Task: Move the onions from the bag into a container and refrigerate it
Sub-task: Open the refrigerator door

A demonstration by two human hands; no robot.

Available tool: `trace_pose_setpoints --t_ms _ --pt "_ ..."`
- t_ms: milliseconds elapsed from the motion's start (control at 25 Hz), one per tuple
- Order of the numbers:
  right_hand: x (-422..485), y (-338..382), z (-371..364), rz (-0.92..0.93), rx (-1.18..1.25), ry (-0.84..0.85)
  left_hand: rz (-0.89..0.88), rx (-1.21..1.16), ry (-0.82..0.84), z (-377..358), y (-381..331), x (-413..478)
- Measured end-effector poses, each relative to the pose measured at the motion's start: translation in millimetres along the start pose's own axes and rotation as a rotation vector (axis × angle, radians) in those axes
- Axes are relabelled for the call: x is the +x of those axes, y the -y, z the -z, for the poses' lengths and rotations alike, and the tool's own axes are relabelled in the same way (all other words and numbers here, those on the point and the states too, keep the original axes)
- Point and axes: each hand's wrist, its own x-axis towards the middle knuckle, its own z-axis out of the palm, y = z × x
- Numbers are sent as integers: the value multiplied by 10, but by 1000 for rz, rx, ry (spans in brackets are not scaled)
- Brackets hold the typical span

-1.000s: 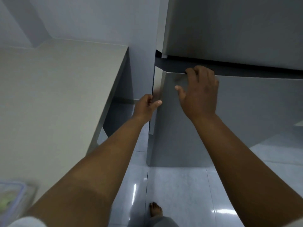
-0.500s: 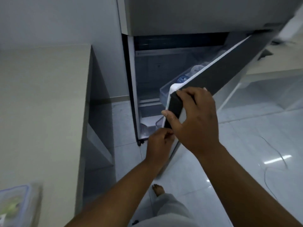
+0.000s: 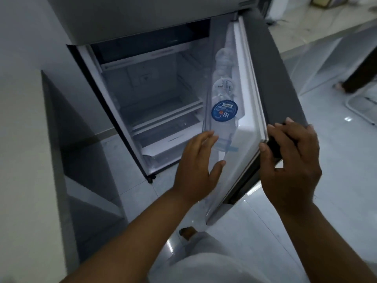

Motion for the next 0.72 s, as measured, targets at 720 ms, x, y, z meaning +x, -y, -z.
trace_pose_setpoints --t_ms 720 --pt "-253 314 -84 14 239 219 32 10 224 9 142 -417"
